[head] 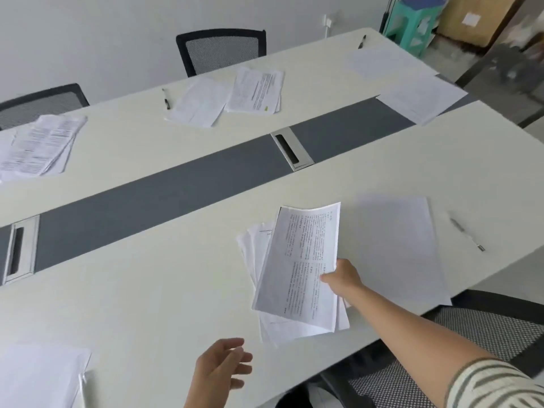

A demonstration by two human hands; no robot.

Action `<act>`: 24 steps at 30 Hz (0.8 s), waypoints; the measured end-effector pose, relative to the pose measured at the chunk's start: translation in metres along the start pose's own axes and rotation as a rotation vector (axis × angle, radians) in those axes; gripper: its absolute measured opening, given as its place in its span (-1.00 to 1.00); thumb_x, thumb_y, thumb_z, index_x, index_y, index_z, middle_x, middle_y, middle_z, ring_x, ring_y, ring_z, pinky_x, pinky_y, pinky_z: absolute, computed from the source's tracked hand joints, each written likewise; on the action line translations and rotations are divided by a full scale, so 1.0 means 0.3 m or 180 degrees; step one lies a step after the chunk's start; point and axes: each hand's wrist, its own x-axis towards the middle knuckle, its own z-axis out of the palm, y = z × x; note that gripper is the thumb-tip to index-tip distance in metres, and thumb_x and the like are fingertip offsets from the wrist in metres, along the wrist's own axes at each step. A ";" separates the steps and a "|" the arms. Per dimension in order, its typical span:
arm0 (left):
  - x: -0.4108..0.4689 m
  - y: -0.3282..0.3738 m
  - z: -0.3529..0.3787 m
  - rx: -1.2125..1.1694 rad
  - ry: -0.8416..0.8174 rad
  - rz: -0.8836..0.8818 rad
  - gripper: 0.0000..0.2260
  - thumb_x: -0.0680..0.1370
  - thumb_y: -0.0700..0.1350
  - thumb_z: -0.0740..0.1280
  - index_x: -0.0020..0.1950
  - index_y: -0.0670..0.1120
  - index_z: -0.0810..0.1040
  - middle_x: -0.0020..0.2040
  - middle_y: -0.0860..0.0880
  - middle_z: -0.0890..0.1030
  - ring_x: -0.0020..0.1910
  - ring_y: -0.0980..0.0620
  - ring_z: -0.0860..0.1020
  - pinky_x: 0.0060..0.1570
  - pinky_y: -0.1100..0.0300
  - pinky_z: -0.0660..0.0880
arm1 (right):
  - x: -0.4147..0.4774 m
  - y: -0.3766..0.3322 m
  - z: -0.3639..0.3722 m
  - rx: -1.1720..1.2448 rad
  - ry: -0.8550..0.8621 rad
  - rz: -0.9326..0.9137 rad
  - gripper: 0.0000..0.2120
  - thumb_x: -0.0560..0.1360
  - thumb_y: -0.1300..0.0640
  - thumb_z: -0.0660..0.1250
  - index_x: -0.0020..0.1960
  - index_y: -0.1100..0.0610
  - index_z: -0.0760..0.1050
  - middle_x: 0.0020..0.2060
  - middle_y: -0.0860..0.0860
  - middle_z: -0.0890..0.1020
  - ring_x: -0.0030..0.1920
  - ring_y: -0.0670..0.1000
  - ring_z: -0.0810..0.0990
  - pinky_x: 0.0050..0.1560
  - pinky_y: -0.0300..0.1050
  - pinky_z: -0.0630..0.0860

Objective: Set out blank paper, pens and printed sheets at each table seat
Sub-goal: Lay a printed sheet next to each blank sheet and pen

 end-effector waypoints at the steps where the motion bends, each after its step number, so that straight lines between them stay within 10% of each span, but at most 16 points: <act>1: -0.002 0.001 0.009 0.0032 -0.0049 -0.0028 -0.82 0.42 -0.15 0.38 -0.01 -0.17 0.61 -0.22 -0.16 0.72 -0.30 -0.07 0.66 -0.32 0.10 0.50 | 0.009 0.001 0.004 -0.0081 -0.0011 0.0009 -0.67 0.44 0.16 0.42 0.18 0.20 0.54 0.07 0.10 0.66 0.04 0.13 0.64 0.01 -0.07 0.57; 13: 0.120 0.146 0.429 0.1712 -0.0466 0.1010 -0.90 0.55 -0.10 0.32 0.03 0.07 0.57 -0.09 0.10 0.63 -0.09 0.15 0.58 -0.02 0.23 0.53 | 0.051 0.218 -0.427 -0.0780 0.0528 -0.0400 -0.64 0.52 0.04 0.35 0.29 0.09 0.50 0.20 0.02 0.61 0.18 0.01 0.58 0.15 -0.08 0.51; 18: 0.176 0.165 0.753 0.3115 -0.0782 0.1924 -0.74 0.60 -0.02 0.20 0.29 0.08 0.46 0.34 0.12 0.38 0.29 0.13 0.40 0.21 0.27 0.40 | 0.155 0.406 -0.752 -0.1315 0.1226 -0.0300 -0.65 0.54 0.08 0.30 0.31 0.09 0.49 0.27 0.06 0.55 0.25 0.10 0.52 0.14 0.00 0.50; 24: 0.295 0.127 1.053 0.4509 -0.0746 0.1678 -0.57 0.65 0.00 0.05 0.53 0.06 0.10 0.60 -0.08 -0.13 0.57 -0.10 -0.10 0.50 0.02 0.06 | 0.309 0.527 -0.900 -0.1937 0.1059 -0.0856 -0.59 0.56 0.09 0.25 0.41 0.07 0.39 0.37 0.06 0.43 0.36 0.10 0.37 0.11 0.04 0.50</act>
